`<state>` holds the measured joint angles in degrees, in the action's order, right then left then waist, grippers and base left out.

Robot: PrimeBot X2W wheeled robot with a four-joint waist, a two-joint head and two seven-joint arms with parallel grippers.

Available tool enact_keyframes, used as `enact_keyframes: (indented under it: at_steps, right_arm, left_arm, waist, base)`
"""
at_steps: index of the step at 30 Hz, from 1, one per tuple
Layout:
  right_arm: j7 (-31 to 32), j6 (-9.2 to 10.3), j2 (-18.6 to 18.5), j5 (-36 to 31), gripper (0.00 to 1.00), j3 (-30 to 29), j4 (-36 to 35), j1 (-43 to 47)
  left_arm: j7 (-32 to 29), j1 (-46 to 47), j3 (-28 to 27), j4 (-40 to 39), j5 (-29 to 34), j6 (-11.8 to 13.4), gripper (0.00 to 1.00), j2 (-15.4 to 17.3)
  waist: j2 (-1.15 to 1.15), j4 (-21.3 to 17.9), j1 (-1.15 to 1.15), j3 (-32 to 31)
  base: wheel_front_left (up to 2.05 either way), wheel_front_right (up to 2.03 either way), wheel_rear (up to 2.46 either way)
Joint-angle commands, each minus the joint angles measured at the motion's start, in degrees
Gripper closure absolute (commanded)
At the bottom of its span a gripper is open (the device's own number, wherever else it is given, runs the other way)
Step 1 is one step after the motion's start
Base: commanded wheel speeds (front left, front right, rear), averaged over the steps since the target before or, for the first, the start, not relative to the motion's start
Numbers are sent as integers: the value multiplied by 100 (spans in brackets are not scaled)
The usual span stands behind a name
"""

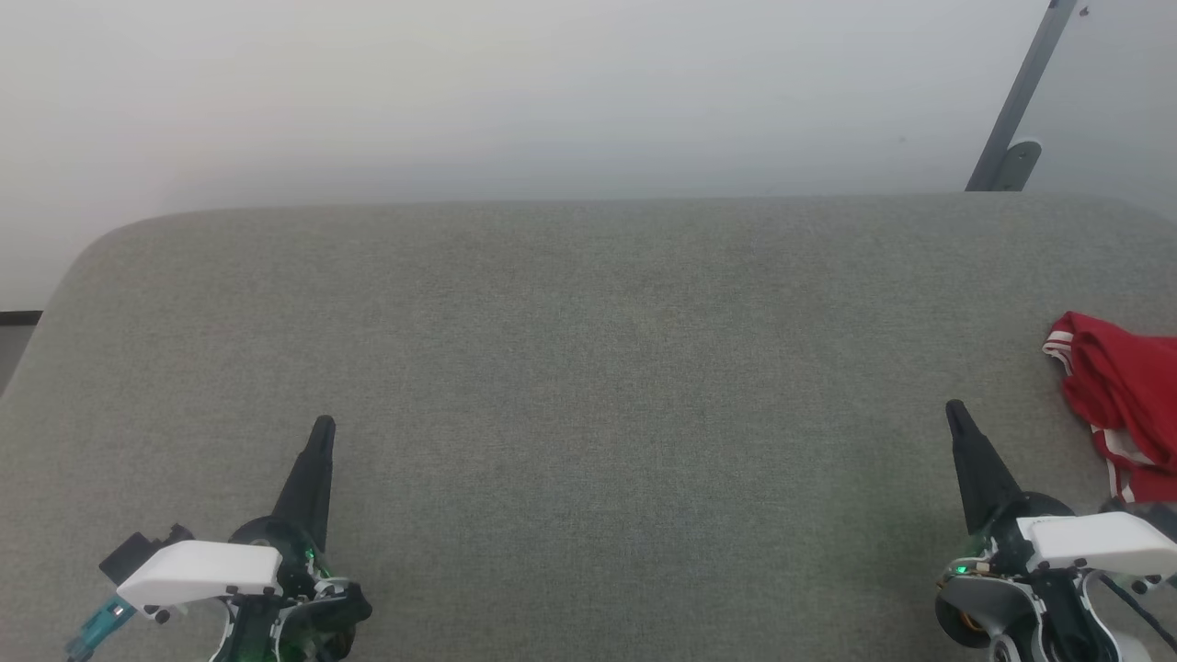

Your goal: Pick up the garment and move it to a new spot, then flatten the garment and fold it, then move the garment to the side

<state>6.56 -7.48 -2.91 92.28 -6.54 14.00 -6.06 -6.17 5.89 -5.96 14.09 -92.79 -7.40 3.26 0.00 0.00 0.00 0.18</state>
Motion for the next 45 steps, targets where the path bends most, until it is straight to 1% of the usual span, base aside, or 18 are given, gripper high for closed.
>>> enact_keyframes:
  at_steps: [1,45]
  right_arm:
    - [12,-2,18,24,100,2,8,-37]
    - [11,-2,19,25,100,3,8,-35]
  left_arm:
    - [-15,67,-24,0,-1,-16,100,-8]
    - [-43,71,-50,1,24,-16,100,-25]
  waist:
    - [0,0,0,0]
    - [0,0,0,0]
  base:
    - [0,0,0]
    - [0,0,0]
